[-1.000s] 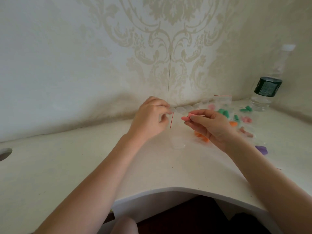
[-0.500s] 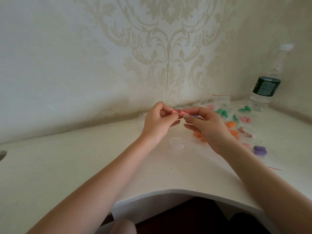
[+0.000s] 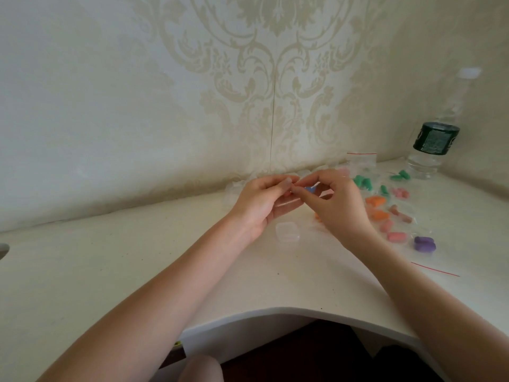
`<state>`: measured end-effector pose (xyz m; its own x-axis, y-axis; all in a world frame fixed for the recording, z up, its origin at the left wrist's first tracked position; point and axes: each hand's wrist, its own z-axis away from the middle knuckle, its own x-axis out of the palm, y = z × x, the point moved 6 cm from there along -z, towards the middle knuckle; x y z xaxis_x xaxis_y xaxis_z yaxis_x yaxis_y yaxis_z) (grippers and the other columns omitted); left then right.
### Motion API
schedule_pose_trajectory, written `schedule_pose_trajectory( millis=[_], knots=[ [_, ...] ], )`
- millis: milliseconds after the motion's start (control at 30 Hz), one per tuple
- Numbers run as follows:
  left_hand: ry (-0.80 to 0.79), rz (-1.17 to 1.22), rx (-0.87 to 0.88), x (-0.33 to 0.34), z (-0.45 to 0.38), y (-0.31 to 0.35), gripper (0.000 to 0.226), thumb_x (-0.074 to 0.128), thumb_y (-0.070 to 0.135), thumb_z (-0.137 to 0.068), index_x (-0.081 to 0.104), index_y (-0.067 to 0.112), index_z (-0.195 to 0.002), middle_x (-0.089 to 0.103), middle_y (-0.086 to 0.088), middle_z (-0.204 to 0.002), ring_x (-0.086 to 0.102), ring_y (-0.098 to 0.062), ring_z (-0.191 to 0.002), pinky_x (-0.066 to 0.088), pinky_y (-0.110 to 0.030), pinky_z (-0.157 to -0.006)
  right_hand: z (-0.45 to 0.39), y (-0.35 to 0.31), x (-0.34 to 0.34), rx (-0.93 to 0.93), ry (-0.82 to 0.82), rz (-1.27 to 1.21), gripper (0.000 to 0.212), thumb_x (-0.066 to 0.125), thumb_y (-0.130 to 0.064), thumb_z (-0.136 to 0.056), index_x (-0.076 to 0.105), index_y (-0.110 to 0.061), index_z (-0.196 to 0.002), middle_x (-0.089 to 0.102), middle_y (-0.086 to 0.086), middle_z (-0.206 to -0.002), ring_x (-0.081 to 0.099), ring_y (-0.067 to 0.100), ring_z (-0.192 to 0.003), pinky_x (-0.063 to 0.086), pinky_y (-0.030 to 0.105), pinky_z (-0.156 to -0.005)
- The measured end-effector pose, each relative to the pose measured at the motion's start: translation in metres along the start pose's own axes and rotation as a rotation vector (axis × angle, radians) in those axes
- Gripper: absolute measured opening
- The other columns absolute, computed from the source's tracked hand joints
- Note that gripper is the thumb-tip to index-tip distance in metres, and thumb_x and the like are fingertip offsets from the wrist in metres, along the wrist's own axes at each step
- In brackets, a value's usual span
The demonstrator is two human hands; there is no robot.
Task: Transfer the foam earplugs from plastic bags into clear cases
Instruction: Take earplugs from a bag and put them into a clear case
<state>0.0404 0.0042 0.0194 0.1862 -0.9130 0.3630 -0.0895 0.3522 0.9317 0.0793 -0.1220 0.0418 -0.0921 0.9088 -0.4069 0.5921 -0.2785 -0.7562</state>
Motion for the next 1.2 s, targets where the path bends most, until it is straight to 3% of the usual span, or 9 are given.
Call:
schedule_pose_trajectory(
  millis=[133,233,333,400,533,667,833,1033,1200],
  knots=[
    [0.235,-0.481,0.203,-0.022,-0.002,0.023,0.036,0.032,-0.003,-0.093,0.061,0.013,-0.078,0.052,-0.001,-0.070,0.050,-0.011,-0.060,0.049,-0.024,-0.058,0.006,-0.004,0.011,-0.021,-0.366,0.101,0.038,0.079,-0.033,-0.073,0.056,-0.031,-0.103,0.062,-0.014,-0.094,0.057,-0.001,-0.079,0.047,0.015,-0.068],
    [0.147,-0.819,0.263,-0.018,0.003,0.027,0.027,0.035,0.010,-0.083,0.052,0.018,-0.063,0.041,0.009,-0.058,0.040,-0.010,-0.057,0.032,-0.028,-0.057,0.026,-0.002,0.035,-0.117,-0.739,0.355,0.050,0.076,-0.044,-0.074,0.051,-0.043,-0.118,0.053,-0.024,-0.109,0.048,-0.011,-0.093,0.040,0.005,-0.076],
    [0.090,-0.782,0.113,-0.019,0.006,0.022,0.025,0.041,0.024,-0.076,0.056,0.018,-0.056,0.036,0.007,-0.056,0.034,-0.012,-0.052,0.027,-0.028,-0.053,0.019,0.000,0.031,-0.134,-0.626,0.344,0.034,0.073,-0.039,-0.078,0.060,-0.042,-0.110,0.056,-0.022,-0.105,0.052,-0.006,-0.089,0.044,0.013,-0.079],
    [0.054,-0.766,0.055,-0.020,0.006,0.022,0.028,0.048,0.022,-0.088,0.059,0.017,-0.063,0.032,0.003,-0.058,0.030,-0.015,-0.049,0.027,-0.026,-0.050,0.012,-0.003,0.020,-0.064,-0.462,0.093,0.030,0.077,-0.026,-0.076,0.065,-0.037,-0.100,0.063,-0.016,-0.103,0.058,0.001,-0.094,0.050,0.020,-0.084],
    [-0.173,-0.508,-0.142,-0.008,0.015,0.011,0.024,0.053,0.037,-0.094,0.067,0.019,-0.085,0.024,0.006,-0.059,0.022,-0.010,-0.049,0.029,-0.021,-0.050,0.005,-0.010,0.005,-0.025,-0.235,-0.217,0.033,0.081,-0.005,-0.070,0.064,-0.022,-0.093,0.068,-0.007,-0.098,0.062,-0.004,-0.093,0.049,0.011,-0.077],
    [-0.161,-0.211,-0.258,-0.015,0.014,-0.009,0.035,0.060,0.032,-0.090,0.067,0.020,-0.058,0.025,0.006,-0.057,0.020,-0.006,-0.046,0.023,-0.017,-0.043,0.008,-0.009,0.011,-0.014,-0.262,-0.311,0.033,0.080,-0.003,-0.071,0.063,-0.017,-0.096,0.068,0.005,-0.102,0.068,0.011,-0.095,0.054,0.021,-0.080],
    [-0.187,-0.133,-0.316,-0.015,0.012,-0.019,0.033,0.064,0.043,-0.075,0.050,0.013,-0.078,0.024,0.002,-0.062,0.021,-0.005,-0.042,0.022,-0.016,-0.039,0.010,-0.010,0.019,-0.095,-0.285,-0.134,0.038,0.081,-0.009,-0.072,0.060,-0.034,-0.093,0.067,-0.022,-0.089,0.066,0.003,-0.093,0.051,0.017,-0.086],
    [-0.186,-0.195,-0.294,-0.020,0.006,-0.020,0.038,0.057,0.043,-0.088,0.063,0.018,-0.060,0.026,0.007,-0.052,0.018,-0.005,-0.041,0.019,-0.016,-0.039,0.011,-0.004,0.018,0.009,-0.306,-0.280,0.030,0.070,-0.001,-0.082,0.067,-0.015,-0.108,0.071,-0.007,-0.101,0.067,0.002,-0.098,0.050,0.015,-0.087],
    [-0.245,-0.292,-0.272,-0.017,0.010,-0.016,0.042,0.058,0.052,-0.074,0.061,0.010,-0.081,0.025,0.008,-0.053,0.018,-0.005,-0.043,0.021,-0.015,-0.039,0.014,-0.004,0.019,0.041,-0.360,-0.283,0.032,0.064,-0.003,-0.087,0.064,-0.008,-0.119,0.072,-0.004,-0.102,0.069,0.005,-0.096,0.051,0.014,-0.084]
  ],
)
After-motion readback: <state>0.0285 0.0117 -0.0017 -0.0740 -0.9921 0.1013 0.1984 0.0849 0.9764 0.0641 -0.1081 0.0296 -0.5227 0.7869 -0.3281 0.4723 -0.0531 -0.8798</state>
